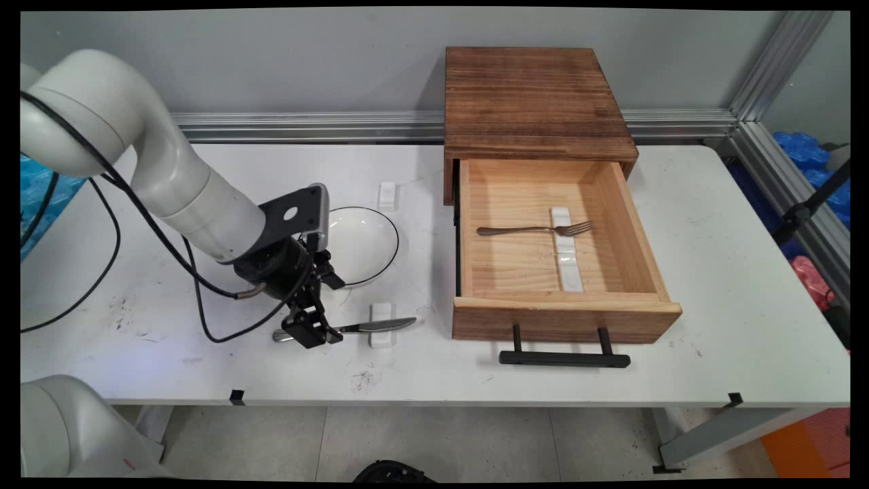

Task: Pick up the knife from the right of the white plate

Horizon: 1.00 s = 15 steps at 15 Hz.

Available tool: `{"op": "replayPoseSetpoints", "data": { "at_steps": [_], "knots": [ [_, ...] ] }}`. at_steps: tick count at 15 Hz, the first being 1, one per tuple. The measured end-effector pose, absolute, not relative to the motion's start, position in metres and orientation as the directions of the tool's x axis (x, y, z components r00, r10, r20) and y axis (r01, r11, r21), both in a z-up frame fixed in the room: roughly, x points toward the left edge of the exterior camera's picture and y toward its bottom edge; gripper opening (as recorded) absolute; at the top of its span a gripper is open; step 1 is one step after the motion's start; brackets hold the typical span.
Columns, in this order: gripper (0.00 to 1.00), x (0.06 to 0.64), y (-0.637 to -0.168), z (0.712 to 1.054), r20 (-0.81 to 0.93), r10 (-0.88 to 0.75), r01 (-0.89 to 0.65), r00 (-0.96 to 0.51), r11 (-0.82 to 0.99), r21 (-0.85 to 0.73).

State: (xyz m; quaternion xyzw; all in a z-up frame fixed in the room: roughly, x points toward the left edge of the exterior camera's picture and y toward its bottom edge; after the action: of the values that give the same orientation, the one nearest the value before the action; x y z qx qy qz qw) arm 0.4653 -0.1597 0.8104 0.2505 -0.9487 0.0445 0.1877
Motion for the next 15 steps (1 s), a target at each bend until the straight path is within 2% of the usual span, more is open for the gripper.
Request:
{"op": "replayPoseSetpoints", "data": {
  "at_steps": [15],
  "knots": [
    [1.00,0.461,-0.160,0.785,0.361,-0.436,-0.471,-0.824,0.882,-0.009]
  ]
}}
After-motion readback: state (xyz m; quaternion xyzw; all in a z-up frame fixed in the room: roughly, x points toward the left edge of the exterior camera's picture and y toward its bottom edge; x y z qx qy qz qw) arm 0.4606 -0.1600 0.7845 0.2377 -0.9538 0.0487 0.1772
